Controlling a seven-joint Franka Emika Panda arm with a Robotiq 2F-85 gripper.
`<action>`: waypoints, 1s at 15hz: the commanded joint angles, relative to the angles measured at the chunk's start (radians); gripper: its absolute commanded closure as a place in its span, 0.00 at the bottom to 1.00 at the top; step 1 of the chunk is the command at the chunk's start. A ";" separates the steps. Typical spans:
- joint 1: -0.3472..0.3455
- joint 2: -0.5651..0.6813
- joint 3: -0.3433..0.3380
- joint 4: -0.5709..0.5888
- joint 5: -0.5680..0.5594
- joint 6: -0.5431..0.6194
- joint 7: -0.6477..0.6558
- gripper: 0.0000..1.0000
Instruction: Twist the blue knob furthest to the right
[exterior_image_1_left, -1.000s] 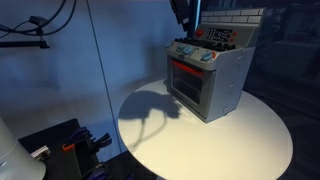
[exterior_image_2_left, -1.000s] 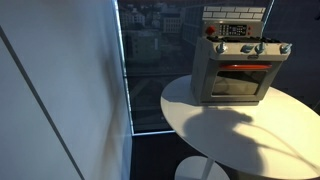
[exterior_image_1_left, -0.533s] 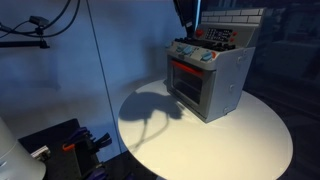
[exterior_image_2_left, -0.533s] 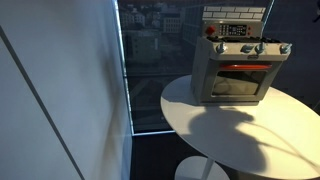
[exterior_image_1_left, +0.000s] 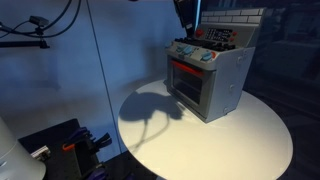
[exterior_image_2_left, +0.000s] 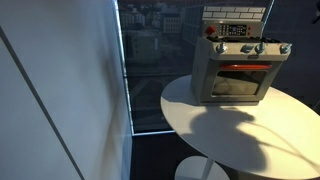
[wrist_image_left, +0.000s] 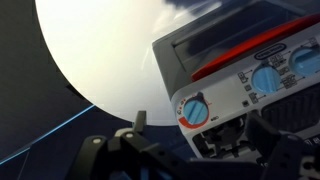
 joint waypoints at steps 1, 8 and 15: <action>-0.001 0.026 -0.013 0.019 0.046 0.013 -0.001 0.00; 0.002 0.078 -0.032 0.013 0.123 0.137 -0.012 0.00; 0.006 0.150 -0.044 0.016 0.170 0.241 -0.023 0.00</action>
